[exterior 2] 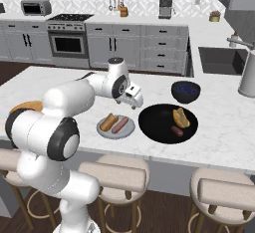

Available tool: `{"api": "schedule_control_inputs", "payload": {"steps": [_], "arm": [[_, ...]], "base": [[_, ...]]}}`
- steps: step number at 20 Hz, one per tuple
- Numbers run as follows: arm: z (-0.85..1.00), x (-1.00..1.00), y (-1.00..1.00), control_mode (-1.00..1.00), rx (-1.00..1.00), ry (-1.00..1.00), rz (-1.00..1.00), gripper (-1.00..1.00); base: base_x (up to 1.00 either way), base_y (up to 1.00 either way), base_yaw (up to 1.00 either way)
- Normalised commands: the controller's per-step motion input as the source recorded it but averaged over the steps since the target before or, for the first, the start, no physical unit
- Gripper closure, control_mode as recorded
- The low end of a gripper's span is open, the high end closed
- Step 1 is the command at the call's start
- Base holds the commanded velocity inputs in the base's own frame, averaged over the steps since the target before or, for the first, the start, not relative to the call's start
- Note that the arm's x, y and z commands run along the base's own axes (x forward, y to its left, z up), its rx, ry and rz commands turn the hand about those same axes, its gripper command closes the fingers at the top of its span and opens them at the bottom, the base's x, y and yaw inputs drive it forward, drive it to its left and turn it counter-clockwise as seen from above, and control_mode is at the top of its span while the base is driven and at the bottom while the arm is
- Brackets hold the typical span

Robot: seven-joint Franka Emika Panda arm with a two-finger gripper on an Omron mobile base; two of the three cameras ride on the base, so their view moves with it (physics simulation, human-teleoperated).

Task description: Place one bun and one sausage from the bowl on each plate.

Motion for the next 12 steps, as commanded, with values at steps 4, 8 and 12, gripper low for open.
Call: {"api": "schedule_control_inputs", "payload": {"steps": [4,8,12], "arm": [[0.19,0.38,-1.00,-1.00,-0.10,0.11,0.00,-1.00],[-0.07,0.05,-0.81,-1.00,-0.15,0.06,0.06,-1.00],[-0.30,0.00,-0.56,-1.00,-0.22,0.00,0.16,-1.00]], "base": [[0.00,0.00,0.00],[0.00,0.00,0.00],[0.00,0.00,0.00]]}}
